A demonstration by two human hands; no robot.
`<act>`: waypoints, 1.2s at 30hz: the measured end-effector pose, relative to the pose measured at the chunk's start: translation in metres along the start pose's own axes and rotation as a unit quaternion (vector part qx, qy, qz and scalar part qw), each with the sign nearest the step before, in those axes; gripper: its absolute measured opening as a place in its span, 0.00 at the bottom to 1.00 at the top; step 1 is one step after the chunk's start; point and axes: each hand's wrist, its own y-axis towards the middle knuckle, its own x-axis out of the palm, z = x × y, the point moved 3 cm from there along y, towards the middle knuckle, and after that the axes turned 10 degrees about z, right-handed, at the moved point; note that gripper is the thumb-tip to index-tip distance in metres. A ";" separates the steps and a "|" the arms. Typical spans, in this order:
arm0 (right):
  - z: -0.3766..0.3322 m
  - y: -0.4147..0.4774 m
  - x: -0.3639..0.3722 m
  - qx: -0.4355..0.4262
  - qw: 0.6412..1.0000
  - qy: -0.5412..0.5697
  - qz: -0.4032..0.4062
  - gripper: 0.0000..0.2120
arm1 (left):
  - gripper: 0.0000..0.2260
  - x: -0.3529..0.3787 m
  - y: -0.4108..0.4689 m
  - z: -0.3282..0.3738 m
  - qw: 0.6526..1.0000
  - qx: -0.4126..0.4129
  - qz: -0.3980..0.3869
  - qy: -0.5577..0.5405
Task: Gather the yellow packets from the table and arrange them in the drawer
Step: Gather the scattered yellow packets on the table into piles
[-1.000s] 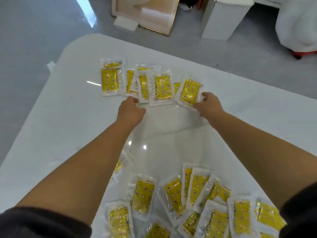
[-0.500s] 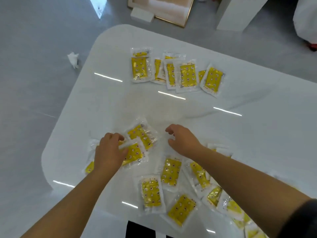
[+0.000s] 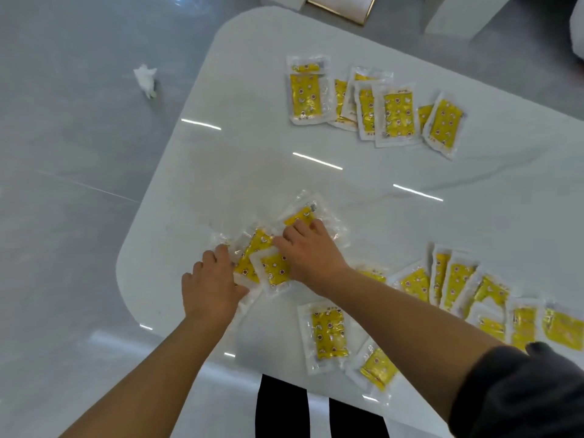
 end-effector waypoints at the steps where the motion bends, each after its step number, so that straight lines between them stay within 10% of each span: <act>1: -0.003 0.002 0.001 -0.007 1.000 -0.017 -0.013 0.31 | 0.34 0.002 0.000 -0.003 1.000 -0.018 -0.012 -0.014; 11: 0.006 0.011 -0.020 0.008 0.986 0.089 -0.141 0.16 | 0.11 -0.005 0.009 -0.032 0.960 -0.088 -0.120 -0.237; 18: 0.035 0.012 -0.036 -0.007 0.992 0.067 -0.110 0.07 | 0.09 -0.044 0.034 -0.065 0.975 -0.072 -0.142 -0.156; 24: 0.059 0.014 -0.031 0.011 0.998 0.002 -0.060 0.18 | 0.15 -0.042 0.034 0.000 0.973 0.044 -0.131 -0.183; 36: 0.065 0.021 -0.026 -0.035 0.998 0.011 -0.044 0.16 | 0.06 -0.015 0.036 0.039 0.960 -0.074 -0.091 -0.253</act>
